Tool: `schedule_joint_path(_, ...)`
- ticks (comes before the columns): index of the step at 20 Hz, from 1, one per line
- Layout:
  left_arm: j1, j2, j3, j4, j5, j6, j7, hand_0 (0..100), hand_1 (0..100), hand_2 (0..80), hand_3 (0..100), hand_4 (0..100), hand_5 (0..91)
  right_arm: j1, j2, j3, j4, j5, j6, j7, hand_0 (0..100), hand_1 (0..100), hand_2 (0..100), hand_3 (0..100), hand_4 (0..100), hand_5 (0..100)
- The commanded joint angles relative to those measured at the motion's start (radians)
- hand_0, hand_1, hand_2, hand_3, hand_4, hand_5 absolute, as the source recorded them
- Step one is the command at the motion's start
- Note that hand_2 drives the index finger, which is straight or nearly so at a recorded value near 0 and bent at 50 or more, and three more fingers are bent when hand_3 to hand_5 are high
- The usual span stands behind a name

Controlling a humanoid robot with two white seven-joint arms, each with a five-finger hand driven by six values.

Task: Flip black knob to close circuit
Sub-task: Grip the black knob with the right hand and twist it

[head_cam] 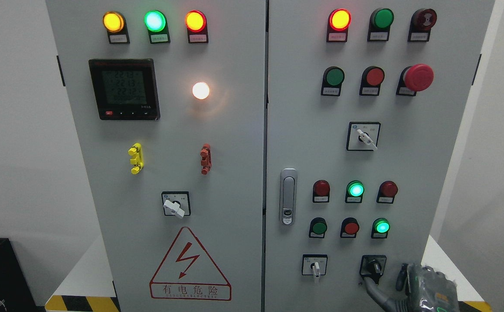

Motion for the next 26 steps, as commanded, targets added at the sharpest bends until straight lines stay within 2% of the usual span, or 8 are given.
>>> schedule_joint_path(1,0.0,0.0,-0.021,0.021,-0.021,-0.001,0.001,0,0,0.0,0,0,0.0,-0.004,-0.002,-0.013,0.0,-0.003,0.002,0.006,0,26,77,93,73,73)
schedule_joint_path(26,0.0,0.0,-0.021,0.021,-0.021,-0.001,0.001,0,0,0.0,0,0,0.0,-0.015,-0.011,-0.043,0.006,-0.008,-0.004,0.008,0,26,77,93,72,73)
